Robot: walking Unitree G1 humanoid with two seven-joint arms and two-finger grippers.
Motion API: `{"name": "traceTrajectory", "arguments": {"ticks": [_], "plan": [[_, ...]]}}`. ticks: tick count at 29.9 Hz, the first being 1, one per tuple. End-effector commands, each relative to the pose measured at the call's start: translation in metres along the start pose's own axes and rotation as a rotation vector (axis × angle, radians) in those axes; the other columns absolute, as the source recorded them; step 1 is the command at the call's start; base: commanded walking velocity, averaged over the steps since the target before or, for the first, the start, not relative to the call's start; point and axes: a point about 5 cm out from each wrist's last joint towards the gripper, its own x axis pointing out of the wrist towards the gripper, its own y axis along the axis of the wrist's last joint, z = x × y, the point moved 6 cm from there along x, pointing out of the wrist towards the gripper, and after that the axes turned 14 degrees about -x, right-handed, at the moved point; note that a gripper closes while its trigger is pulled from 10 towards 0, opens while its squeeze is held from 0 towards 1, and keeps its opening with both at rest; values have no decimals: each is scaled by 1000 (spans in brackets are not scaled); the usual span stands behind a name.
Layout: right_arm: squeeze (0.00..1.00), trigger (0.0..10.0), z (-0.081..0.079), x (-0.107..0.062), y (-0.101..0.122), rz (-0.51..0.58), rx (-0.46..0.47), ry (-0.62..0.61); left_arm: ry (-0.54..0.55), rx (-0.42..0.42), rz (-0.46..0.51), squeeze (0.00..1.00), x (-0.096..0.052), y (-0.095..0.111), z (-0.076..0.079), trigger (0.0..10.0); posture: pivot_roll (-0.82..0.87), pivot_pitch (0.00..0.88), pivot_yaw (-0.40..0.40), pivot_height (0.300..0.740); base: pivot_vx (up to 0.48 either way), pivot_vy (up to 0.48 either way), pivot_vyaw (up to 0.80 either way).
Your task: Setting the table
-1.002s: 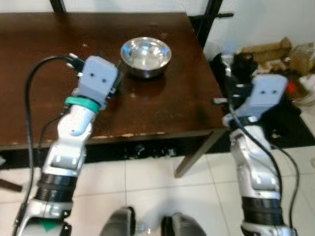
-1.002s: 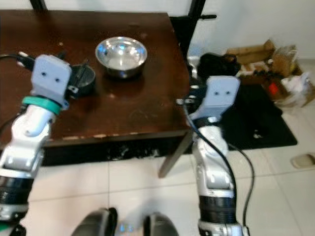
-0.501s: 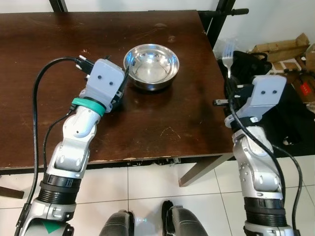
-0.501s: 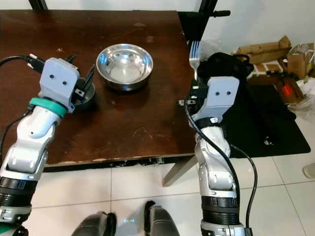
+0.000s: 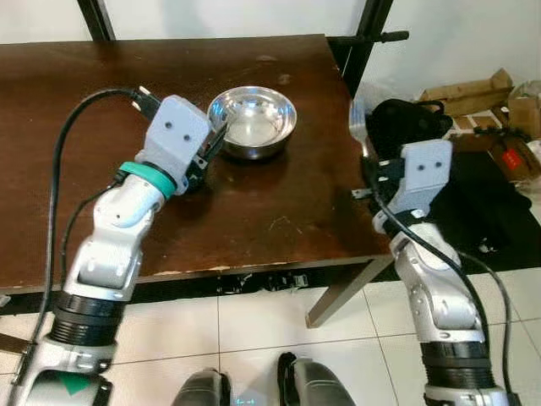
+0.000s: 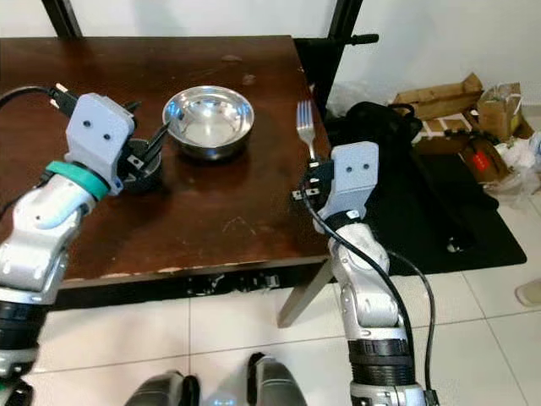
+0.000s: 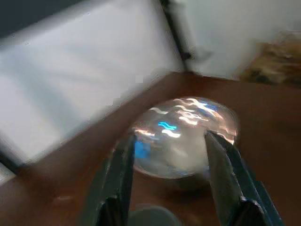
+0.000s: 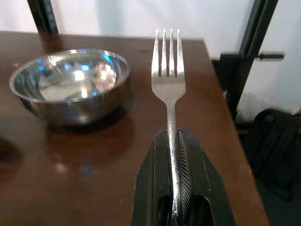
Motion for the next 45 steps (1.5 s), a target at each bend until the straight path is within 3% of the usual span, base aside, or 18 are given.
{"name": "traceTrajectory", "arguments": {"ticks": [1,4,7,9,11,13,15,29,30,32,33,34,44,45], "plan": [[0,10000,-10,4,-8,-33,34,37,-108,-49,-60,0,-5,-7,8,10000,53,72,14,740,0,0,0],[0,10000,-17,11,-12,-50,59,52,-195,-57,-86,0,-12,-3,12,10000,59,79,8,740,0,0,0],[0,10000,-17,11,-12,-50,59,52,-195,-57,-86,0,-12,-3,12,10000,59,79,8,740,0,0,0],[0,10000,-25,25,-25,-107,103,45,-236,-88,-29,0,-11,21,13,10000,87,92,-2,740,0,0,0],[0,10000,-25,25,-25,-107,103,45,-236,-88,-29,0,-11,21,13,10000,87,92,-2,740,0,0,0],[0,10000,-28,34,-36,-165,157,29,-288,-106,24,0,-12,44,21,10000,100,102,-6,740,0,0,0],[0,10000,-24,38,-47,-222,173,-4,-318,-96,40,0,-13,52,28,10000,104,108,-6,740,0,0,0],[0,10000,-12,42,-65,-281,158,-102,-329,-138,32,0,-11,57,31,10000,99,114,1,740,0,0,0],[55,10000,-12,43,-65,-282,156,-103,-328,-142,29,0,-11,56,31,10000,98,114,1,740,0,0,0],[55,10000,-12,43,-65,-282,156,-103,-328,-142,29,0,-11,56,31,10000,98,114,1,740,0,0,0],[475,10000,-12,43,-66,-283,157,-103,-326,-146,26,0,-11,56,32,10000,96,113,0,740,0,0,0],[1000,10000,-11,43,-66,-276,159,-106,-322,-150,23,0,-10,55,32,10000,95,112,-1,740,0,0,0],[1000,10000,-2,43,-60,-246,160,-136,-318,-158,19,0,-9,52,34,10000,83,108,2,740,0,0,0],[929,10000,2,42,-56,-226,158,-153,-317,-163,18,0,-9,52,35,10000,82,108,2,740,0,0,0]]}}
